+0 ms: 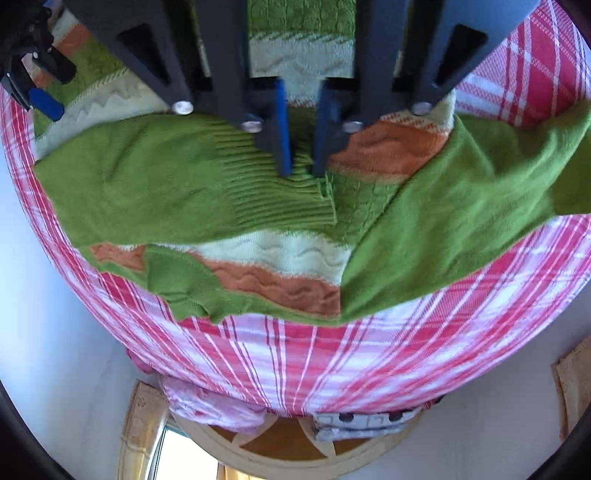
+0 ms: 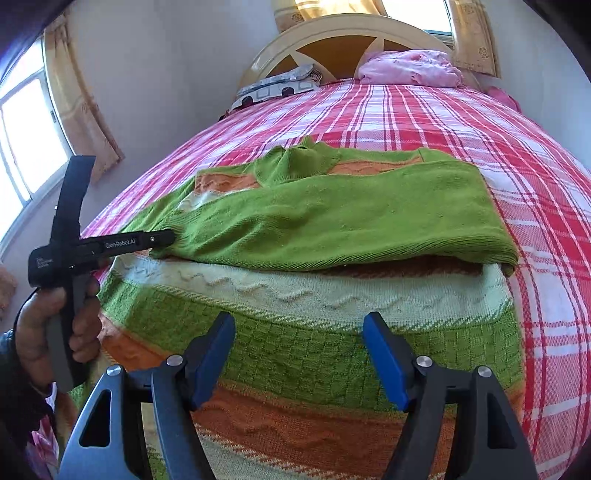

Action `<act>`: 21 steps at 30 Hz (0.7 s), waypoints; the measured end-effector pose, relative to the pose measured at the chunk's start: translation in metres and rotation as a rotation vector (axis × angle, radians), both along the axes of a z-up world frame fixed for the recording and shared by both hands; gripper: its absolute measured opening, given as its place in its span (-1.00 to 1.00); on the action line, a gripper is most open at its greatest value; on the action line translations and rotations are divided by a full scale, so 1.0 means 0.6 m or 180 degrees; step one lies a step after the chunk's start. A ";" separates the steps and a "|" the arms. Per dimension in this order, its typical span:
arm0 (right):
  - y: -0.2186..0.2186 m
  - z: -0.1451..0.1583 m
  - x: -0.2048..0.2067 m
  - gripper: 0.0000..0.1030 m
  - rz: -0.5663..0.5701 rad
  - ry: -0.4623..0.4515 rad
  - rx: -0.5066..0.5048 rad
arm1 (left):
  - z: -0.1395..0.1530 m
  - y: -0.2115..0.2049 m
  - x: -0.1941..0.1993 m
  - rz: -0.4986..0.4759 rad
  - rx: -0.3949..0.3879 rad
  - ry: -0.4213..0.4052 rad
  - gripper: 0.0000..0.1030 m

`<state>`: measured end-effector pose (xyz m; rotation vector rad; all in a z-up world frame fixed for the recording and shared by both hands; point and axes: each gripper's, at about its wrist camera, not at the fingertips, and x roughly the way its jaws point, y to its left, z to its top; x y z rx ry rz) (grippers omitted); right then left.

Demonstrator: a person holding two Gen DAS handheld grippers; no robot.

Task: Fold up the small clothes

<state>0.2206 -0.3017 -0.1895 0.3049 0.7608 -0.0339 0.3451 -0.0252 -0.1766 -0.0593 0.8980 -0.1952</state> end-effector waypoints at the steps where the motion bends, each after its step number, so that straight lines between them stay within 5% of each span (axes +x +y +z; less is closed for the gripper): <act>1: -0.002 0.000 0.000 0.42 -0.0008 -0.0008 0.0018 | 0.003 0.004 -0.001 -0.0013 -0.0050 -0.0003 -0.85; 7: -0.009 0.000 -0.005 0.43 -0.0055 -0.0043 0.0111 | 0.026 0.020 -0.011 -0.0086 -0.0149 -0.0121 -0.91; 13: -0.010 0.000 -0.005 0.43 -0.0047 -0.0043 0.0097 | 0.041 0.039 -0.012 0.0082 0.0019 -0.0263 -1.00; 17: -0.009 -0.001 -0.004 0.43 -0.0054 -0.0030 0.0087 | 0.025 0.059 0.001 0.0107 -0.0107 -0.0080 -1.00; 19: -0.007 -0.002 -0.003 0.43 -0.0049 -0.0018 0.0063 | 0.017 0.064 0.002 0.0130 -0.0334 0.0040 -0.86; 21: -0.006 -0.002 -0.003 0.43 -0.0046 -0.0015 0.0053 | 0.010 0.060 0.004 0.0118 -0.0498 0.0197 -0.06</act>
